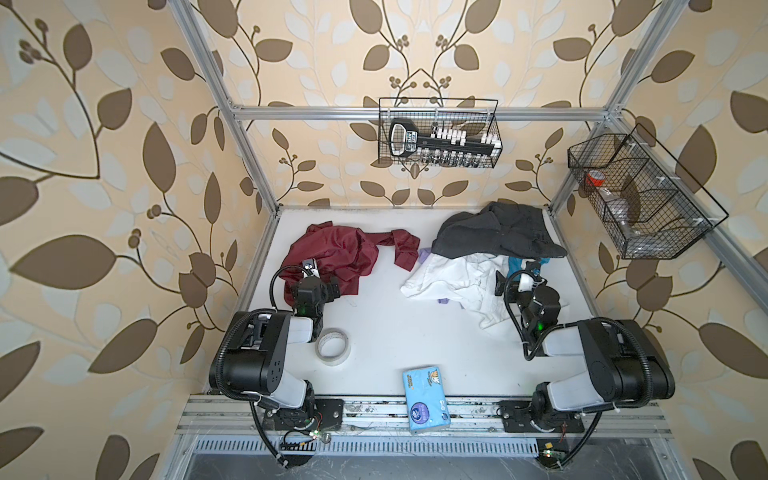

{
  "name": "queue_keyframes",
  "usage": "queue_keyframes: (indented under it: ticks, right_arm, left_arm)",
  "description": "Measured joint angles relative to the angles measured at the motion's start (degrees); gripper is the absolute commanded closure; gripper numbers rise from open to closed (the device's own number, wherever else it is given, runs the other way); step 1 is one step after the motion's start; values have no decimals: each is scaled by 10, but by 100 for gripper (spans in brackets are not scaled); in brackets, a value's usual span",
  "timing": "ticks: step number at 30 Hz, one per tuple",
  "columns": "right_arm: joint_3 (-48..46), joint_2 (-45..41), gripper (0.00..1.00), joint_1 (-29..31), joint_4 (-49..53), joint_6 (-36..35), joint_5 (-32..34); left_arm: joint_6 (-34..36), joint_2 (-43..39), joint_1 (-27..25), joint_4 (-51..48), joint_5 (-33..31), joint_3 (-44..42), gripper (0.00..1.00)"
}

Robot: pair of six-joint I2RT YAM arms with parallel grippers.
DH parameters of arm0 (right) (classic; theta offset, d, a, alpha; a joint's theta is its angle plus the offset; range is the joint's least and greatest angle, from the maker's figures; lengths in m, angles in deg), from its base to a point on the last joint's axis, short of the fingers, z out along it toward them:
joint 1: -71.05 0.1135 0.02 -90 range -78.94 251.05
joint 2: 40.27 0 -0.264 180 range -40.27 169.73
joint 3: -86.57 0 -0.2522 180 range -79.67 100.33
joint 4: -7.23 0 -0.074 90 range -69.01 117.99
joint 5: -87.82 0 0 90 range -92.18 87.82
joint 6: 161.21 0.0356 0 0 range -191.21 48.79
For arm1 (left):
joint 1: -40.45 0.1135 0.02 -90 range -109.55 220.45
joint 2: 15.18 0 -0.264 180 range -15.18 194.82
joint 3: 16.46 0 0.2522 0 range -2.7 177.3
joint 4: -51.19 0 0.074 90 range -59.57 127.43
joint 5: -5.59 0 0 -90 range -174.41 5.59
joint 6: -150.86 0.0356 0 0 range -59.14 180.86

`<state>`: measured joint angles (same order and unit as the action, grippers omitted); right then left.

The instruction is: Pick out a specific cloth from the pile

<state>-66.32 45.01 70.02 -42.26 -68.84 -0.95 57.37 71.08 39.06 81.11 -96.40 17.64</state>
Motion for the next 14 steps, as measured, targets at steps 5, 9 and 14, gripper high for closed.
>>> queue_keyframes:
  ticks: [5, 9, 14]
  right_arm:
    - [0, 0, 0, 0, 0, 0, 0]
    - [0, 0, 0, 0, 0, 0, 0]
    - [0, 0, 0, 0, 0, 0, 0]
  left_arm:
    - [0, 0, 0, 0, 0, 0, 1]
    - [0, 0, 0, -6, 0, 0, 1]
    - [0, 0, 0, -10, 0, 0, 1]
